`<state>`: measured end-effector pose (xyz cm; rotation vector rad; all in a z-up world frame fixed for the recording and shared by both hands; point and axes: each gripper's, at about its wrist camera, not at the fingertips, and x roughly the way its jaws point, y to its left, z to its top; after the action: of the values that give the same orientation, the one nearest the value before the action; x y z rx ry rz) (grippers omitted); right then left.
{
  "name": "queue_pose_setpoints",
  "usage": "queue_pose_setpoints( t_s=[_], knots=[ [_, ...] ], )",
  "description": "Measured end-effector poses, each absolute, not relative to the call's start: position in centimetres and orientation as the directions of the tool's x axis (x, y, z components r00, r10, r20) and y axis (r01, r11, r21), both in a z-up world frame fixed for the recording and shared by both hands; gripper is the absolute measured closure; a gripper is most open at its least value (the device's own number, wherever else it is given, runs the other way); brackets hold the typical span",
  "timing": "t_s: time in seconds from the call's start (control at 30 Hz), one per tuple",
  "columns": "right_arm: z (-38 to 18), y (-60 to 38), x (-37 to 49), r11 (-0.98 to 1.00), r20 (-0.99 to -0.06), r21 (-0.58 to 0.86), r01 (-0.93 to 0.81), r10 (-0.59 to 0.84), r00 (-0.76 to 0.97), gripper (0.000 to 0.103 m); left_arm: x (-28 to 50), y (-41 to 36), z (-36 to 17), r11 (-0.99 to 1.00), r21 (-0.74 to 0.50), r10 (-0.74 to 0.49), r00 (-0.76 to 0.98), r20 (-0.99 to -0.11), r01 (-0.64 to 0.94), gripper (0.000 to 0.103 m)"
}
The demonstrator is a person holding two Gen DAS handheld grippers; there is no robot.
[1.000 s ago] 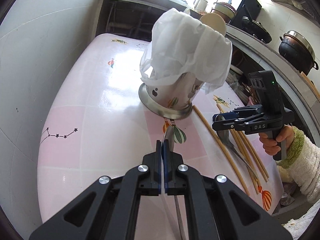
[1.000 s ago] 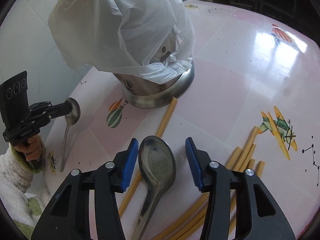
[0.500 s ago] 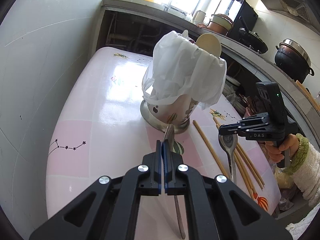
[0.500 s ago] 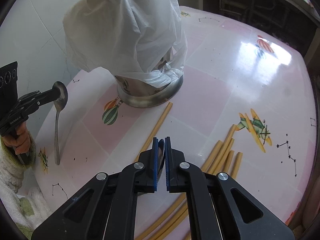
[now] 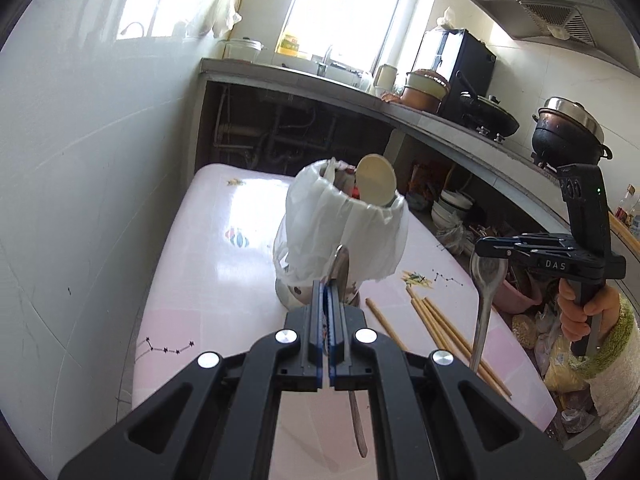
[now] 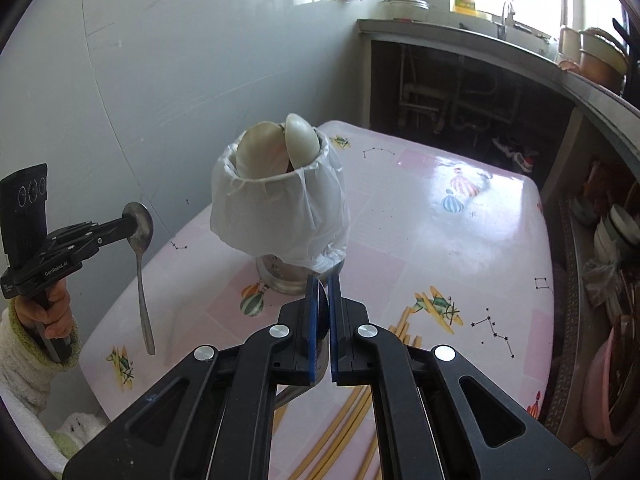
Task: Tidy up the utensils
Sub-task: 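Insert the steel spoon into the holder and open the left tool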
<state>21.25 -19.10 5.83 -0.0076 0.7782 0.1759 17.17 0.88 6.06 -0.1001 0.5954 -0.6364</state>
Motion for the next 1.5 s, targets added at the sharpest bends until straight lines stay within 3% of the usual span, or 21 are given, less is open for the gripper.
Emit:
queue_pose_setpoints(
  t_s=[0.37, 0.6, 0.9, 1.5],
  knots=[
    [7.5, -20.2, 19.3, 0.976, -0.613, 0.169, -0.137, 0.213, 0.761, 0.1, 17.9, -0.1, 16.9, 0.805, -0.213, -0.593, 0.763, -0.257, 0.553, 0.102],
    [6.3, -21.3, 19.3, 0.959, -0.588, 0.24, -0.149, 0.266, 0.764, 0.1, 21.8, -5.0, 18.7, 0.855, -0.157, -0.518, 0.832, -0.2, 0.494, 0.102],
    [3.4, -22.3, 20.1, 0.936, -0.603, 0.319, -0.15, 0.323, 0.729, 0.1, 26.9, -10.6, 15.1, 0.908, -0.011, -0.412, 0.884, -0.222, 0.42, 0.102],
    [1.6, -23.7, 20.5, 0.919, -0.605, 0.365, -0.145, 0.353, 0.713, 0.1, 29.2, -14.2, 7.2, 0.896, 0.109, -0.372, 0.862, -0.344, 0.431, 0.101]
  ],
)
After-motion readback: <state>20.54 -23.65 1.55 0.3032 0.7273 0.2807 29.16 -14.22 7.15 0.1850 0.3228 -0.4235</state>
